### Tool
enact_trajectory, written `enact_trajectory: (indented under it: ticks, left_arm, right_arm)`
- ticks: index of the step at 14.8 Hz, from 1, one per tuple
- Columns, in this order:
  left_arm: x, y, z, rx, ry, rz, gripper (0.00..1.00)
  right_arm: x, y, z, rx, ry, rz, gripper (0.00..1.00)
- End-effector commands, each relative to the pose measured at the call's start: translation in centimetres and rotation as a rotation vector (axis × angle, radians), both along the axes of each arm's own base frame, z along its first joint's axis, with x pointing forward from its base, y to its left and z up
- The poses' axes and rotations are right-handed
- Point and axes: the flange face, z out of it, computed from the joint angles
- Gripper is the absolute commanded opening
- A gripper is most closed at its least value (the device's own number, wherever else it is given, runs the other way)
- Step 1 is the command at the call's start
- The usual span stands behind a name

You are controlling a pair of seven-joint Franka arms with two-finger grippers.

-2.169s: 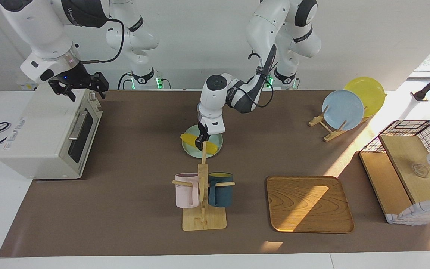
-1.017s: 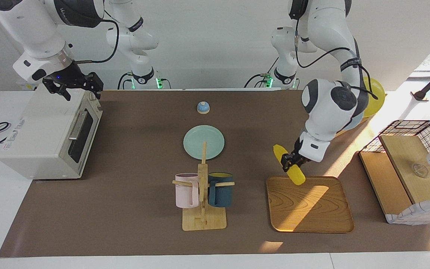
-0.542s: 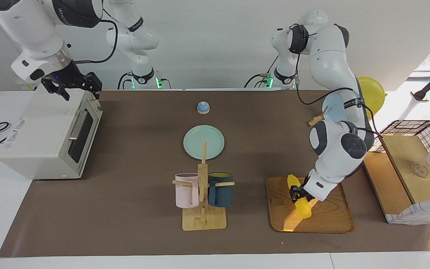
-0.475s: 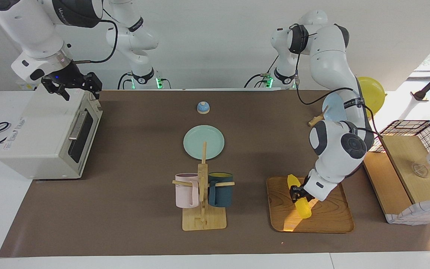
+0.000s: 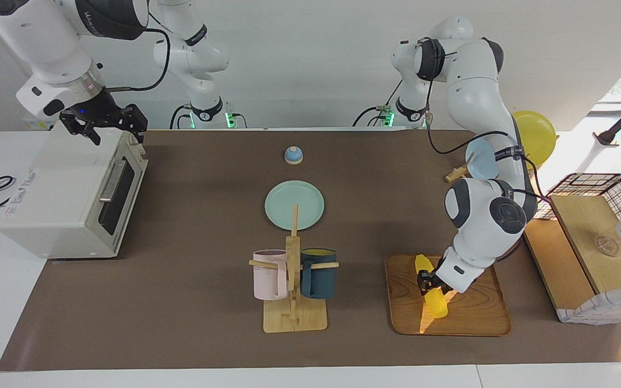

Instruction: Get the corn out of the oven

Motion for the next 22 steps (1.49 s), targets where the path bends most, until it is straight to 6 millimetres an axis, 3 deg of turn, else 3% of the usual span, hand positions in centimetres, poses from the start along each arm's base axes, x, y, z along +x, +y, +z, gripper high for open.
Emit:
enact_trajectory:
  ticks: [1,3,6,10,13,16,19,20,22]
  left_arm:
    - [-0.5,0.7,4.5,-0.008,-0.026,-0.004,1.00]
    - [-1.9,1.7,8.0,-0.004,-0.041,0.006,1.00]
    - [-4.8,3.9,14.9,0.027,-0.050,0.016,1.00]
    - [-9.2,5.3,22.5,0.104,0.004,0.028,1.00]
    - [-14.0,6.5,26.9,0.110,0.084,0.025,1.00]
    - [-19.4,7.5,28.5,0.103,0.123,0.021,1.00]
    - [-23.8,8.5,26.8,0.105,0.180,0.022,1.00]
    - [-24.2,8.3,25.8,0.115,0.192,0.016,1.00]
    - [-24.0,7.1,25.7,0.119,0.190,0.003,1.00]
  right_arm:
    - [0.3,0.4,0.0,0.023,-0.019,-0.023,1.00]
    - [0.4,0.4,0.0,0.023,-0.021,-0.024,1.00]
    - [0.4,0.4,0.0,0.024,-0.023,-0.024,1.00]
    - [0.4,0.4,0.0,0.024,-0.021,-0.024,1.00]
    - [0.4,0.3,0.0,0.024,-0.023,-0.026,1.00]
    - [0.4,0.2,0.1,0.024,-0.024,-0.026,1.00]
    - [0.4,0.0,0.0,0.024,-0.024,-0.030,1.00]
    - [0.4,0.0,0.0,0.024,-0.024,-0.030,1.00]
    - [0.5,0.1,0.0,0.024,-0.023,-0.029,1.00]
